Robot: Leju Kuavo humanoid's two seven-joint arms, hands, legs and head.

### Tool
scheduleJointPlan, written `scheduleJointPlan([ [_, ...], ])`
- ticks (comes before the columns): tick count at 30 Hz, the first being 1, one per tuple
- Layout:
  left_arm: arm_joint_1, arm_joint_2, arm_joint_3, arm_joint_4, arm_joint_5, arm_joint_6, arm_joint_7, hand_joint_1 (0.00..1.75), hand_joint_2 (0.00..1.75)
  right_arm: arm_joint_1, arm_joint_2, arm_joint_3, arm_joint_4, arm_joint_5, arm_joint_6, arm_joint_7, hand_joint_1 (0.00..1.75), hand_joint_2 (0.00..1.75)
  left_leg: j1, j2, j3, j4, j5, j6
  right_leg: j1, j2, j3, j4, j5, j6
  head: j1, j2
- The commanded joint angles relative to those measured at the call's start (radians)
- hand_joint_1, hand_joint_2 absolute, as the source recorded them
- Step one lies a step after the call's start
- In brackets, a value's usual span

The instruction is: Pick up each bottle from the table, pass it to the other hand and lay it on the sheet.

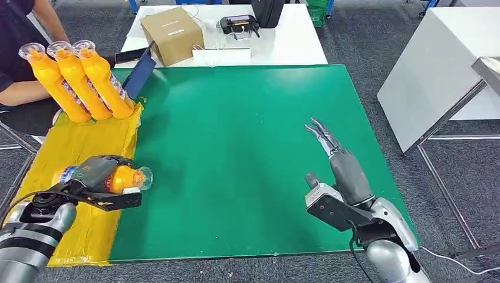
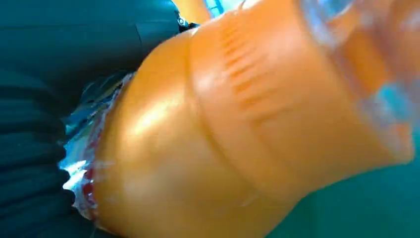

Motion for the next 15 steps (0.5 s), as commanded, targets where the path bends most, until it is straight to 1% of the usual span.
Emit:
scheduleJointPlan([
  [1,-0.066,0.022,-0.101,0.072,-0.011,-0.011,0.004,0.00,0.00,-0.034,-0.002,0.017,0.037,0.002,-0.002,0.003,0.00,0.00,0.001,-0.002,0.002,0.000,-0.001,-0.001,0.000,0.003,0.003,0.000,-0.001,-0.001,0.000,0.000],
  [4,-0.079,0.031,-0.086,0.059,0.056,0.011,-0.038,0.00,0.00,-0.053,-0.011,0.006,0.039,-0.005,-0.002,-0.002,0.00,0.00,0.001,-0.001,0.001,0.000,-0.001,-0.001,0.000,0.002,0.001,0.000,-0.001,-0.001,0.000,0.000],
  [7,-0.081,0.048,-0.087,0.034,0.103,-0.020,-0.068,0.00,0.00,-0.074,-0.019,0.001,0.053,-0.024,0.013,-0.001,0.00,0.00,0.001,-0.002,0.002,0.002,-0.002,-0.001,0.001,0.004,0.003,0.001,-0.001,-0.002,0.000,0.000],
  [10,-0.075,0.054,-0.094,0.037,0.119,-0.027,-0.075,0.00,0.00,-0.088,-0.012,0.007,0.078,-0.030,0.021,-0.001,0.00,0.00,0.001,-0.001,0.002,0.001,-0.001,-0.001,0.001,0.004,0.003,0.000,-0.001,-0.001,0.000,0.000],
  [11,-0.071,0.046,-0.088,0.046,0.139,-0.027,-0.082,0.00,0.00,-0.091,-0.010,0.012,0.087,-0.030,0.022,-0.001,0.00,0.00,0.001,0.000,0.002,0.000,0.000,0.000,0.000,0.003,0.002,-0.001,0.000,-0.001,0.000,0.000],
  [15,-0.068,0.045,-0.090,0.050,0.142,-0.025,-0.084,0.00,0.00,-0.094,-0.009,0.017,0.094,-0.029,0.022,-0.002,0.00,0.00,0.001,-0.001,0.003,0.000,-0.001,-0.001,0.000,0.003,0.003,0.000,-0.001,-0.001,0.000,0.000],
])
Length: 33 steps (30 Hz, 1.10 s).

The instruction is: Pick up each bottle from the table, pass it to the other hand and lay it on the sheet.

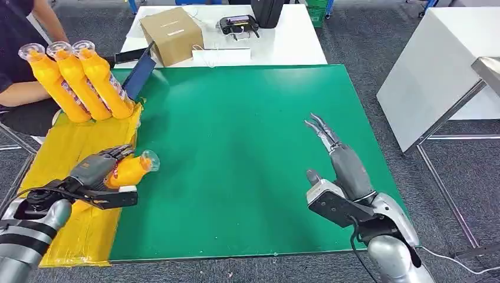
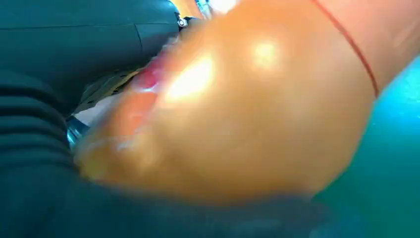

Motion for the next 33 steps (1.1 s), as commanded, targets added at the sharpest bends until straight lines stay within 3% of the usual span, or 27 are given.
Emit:
scheduleJointPlan([
  [1,-0.040,0.004,-0.047,0.048,0.022,-0.007,-0.013,0.00,0.00,-0.059,-0.001,0.016,0.086,-0.003,0.011,-0.001,0.00,0.00,0.001,-0.002,0.004,0.000,-0.002,-0.001,0.000,0.004,0.004,0.000,-0.001,-0.001,0.000,0.000],
  [5,-0.002,-0.025,-0.006,0.049,0.063,0.058,-0.029,0.00,0.00,-0.059,0.002,0.026,0.114,-0.007,0.015,0.002,0.00,0.00,0.000,0.000,0.004,-0.001,-0.001,-0.001,0.000,0.004,0.004,-0.001,-0.001,-0.001,0.000,0.000],
  [9,0.083,-0.120,0.116,-0.038,0.163,0.133,-0.078,0.00,0.00,-0.039,0.019,0.030,0.124,0.007,0.005,0.001,0.00,0.00,0.000,-0.002,0.006,-0.002,-0.001,0.000,-0.001,0.004,0.006,-0.003,-0.001,-0.001,0.000,0.000],
  [12,0.096,-0.106,0.120,-0.071,0.148,0.128,-0.088,0.00,0.00,-0.049,0.024,0.043,0.132,0.019,0.004,0.005,0.00,0.00,0.000,-0.001,0.004,-0.001,-0.001,0.000,0.000,0.003,0.004,-0.002,-0.001,-0.001,0.000,0.000],
  [16,0.133,-0.256,0.269,-0.194,0.256,0.124,-0.057,0.00,0.00,-0.019,0.066,0.046,0.110,0.047,-0.014,0.007,0.00,0.00,0.000,-0.002,0.004,-0.001,-0.001,-0.001,0.000,0.003,0.005,-0.002,-0.001,-0.001,0.000,0.000],
  [18,0.138,-0.377,0.385,-0.281,0.443,0.029,-0.018,0.00,0.00,0.009,0.118,0.038,0.098,0.071,-0.038,-0.001,0.00,0.00,0.001,-0.006,0.003,-0.001,-0.001,0.000,0.000,-0.001,0.004,-0.002,-0.002,-0.001,0.000,0.000],
  [19,0.137,-0.419,0.413,-0.331,0.483,0.000,0.032,0.00,0.00,0.020,0.144,0.046,0.095,0.089,-0.051,-0.008,0.00,0.00,0.001,-0.006,0.001,0.000,0.000,0.000,0.000,-0.003,0.002,-0.002,-0.001,0.000,0.000,0.000],
  [20,0.122,-0.496,0.455,-0.408,0.636,-0.122,0.133,0.00,0.00,0.026,0.191,0.049,0.102,0.064,-0.045,-0.007,0.00,0.00,0.001,-0.008,0.002,0.000,-0.001,0.000,0.000,-0.003,0.004,-0.002,-0.002,-0.001,0.000,0.000],
  [25,0.126,-0.499,0.431,-0.459,0.641,-0.133,0.189,0.00,0.00,0.012,0.198,0.057,0.118,0.067,-0.045,-0.007,0.00,0.00,0.000,-0.002,0.000,0.000,-0.001,0.000,0.000,0.000,0.001,-0.001,-0.001,-0.001,0.000,0.000],
  [28,0.152,-0.486,0.360,-0.563,0.827,-0.240,0.088,0.00,0.00,-0.025,0.280,0.023,0.178,-0.054,-0.031,-0.015,0.00,0.00,0.001,-0.001,0.000,0.000,-0.001,-0.001,0.000,0.001,0.001,-0.001,0.000,-0.001,0.000,0.000],
  [31,0.200,-0.525,0.252,-0.697,1.046,-0.301,0.093,0.00,0.00,-0.079,0.370,0.002,0.205,-0.085,-0.090,-0.090,0.00,0.00,0.001,-0.001,0.002,0.002,-0.003,-0.001,0.001,0.004,0.002,0.001,-0.002,-0.001,0.001,0.000],
  [33,0.231,-0.537,0.203,-0.740,1.102,-0.290,0.073,0.00,0.00,-0.098,0.379,0.022,0.174,-0.042,-0.131,-0.127,0.00,0.00,0.000,0.000,-0.001,0.001,-0.001,0.000,0.000,0.002,-0.001,0.001,0.000,0.000,-0.001,0.000],
])
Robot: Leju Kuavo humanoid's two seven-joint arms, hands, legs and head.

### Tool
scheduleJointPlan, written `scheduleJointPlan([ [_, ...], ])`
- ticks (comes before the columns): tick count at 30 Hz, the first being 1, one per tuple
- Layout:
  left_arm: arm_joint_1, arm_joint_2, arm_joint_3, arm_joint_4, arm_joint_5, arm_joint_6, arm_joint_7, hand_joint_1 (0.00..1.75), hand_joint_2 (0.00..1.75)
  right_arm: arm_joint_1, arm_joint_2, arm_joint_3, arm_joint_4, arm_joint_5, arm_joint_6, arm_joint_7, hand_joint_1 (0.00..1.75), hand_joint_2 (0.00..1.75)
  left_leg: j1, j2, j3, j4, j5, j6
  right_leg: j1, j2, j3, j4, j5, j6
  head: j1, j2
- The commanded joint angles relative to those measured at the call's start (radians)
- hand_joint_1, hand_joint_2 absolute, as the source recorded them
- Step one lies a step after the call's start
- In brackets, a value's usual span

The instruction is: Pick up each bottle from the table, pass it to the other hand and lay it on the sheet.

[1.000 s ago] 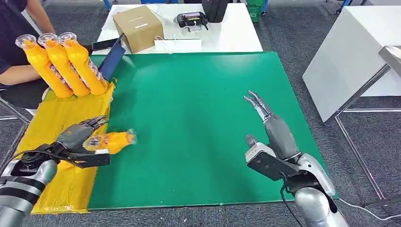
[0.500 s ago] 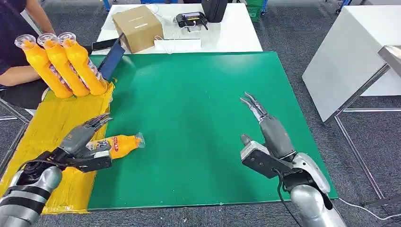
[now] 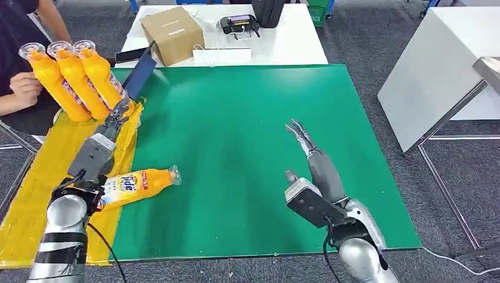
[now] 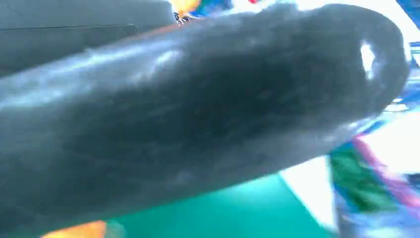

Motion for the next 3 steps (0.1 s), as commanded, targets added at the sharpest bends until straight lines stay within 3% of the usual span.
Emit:
scheduleJointPlan([
  [1,0.087,-0.103,-0.185,-0.288,0.318,-0.078,-0.047,0.00,0.00,-0.122,0.162,-0.003,0.087,-0.014,-0.113,-0.120,0.00,0.00,0.000,0.000,0.002,0.002,-0.002,0.000,0.000,0.005,0.002,0.001,-0.002,-0.001,0.000,0.000],
  [3,0.126,-0.099,-0.203,-0.302,0.346,-0.069,-0.034,0.00,0.00,-0.093,0.147,0.007,0.049,-0.010,-0.126,-0.140,0.00,0.00,0.001,-0.001,0.003,0.001,-0.003,0.000,0.000,0.005,0.004,0.000,-0.002,-0.001,0.000,0.000],
])
